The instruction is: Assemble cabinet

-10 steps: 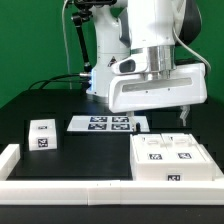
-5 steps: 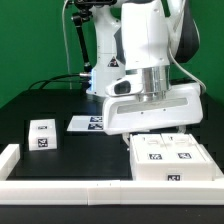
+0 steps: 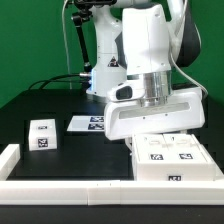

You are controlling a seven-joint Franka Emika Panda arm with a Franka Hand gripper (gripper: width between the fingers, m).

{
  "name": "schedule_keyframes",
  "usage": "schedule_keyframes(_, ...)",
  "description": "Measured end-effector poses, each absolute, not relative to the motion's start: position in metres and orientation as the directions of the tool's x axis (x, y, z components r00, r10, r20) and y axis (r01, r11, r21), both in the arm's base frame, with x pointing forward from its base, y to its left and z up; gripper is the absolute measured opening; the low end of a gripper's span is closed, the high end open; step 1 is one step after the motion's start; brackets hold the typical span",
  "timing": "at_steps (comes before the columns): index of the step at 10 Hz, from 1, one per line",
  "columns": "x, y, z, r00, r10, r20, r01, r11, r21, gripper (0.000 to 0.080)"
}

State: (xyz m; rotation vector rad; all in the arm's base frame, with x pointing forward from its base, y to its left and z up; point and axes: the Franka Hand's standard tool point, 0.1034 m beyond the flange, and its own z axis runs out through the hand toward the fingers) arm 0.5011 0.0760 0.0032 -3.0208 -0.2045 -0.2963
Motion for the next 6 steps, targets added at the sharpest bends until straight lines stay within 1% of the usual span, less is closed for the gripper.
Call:
schedule_keyframes(1,0.5012,0.0754,0.0031,0.972,0.125,0.2,0.144,-0.986,-0.085,0.06)
schedule_keyframes(2,0.5011,0.0757,0.0031,0.972,0.125,0.2,0.145,-0.986,-0.085,0.06)
schedule_keyframes(3,0.5008,0.0758,0.003,0.972,0.126,0.199,0.145,-0.986,-0.085,0.0399)
schedule_keyframes(4,0.5002,0.0756,0.0027,0.972,0.128,0.198,0.147,-0.986,-0.085,0.0264)
schedule_keyframes(5,0.4991,0.0753,0.0022,0.971,0.133,0.197,0.151,-0.985,-0.084,0.0264)
schedule_keyframes(6,0.4977,0.0753,0.0017,0.971,0.14,0.195,0.158,-0.984,-0.082,0.0087)
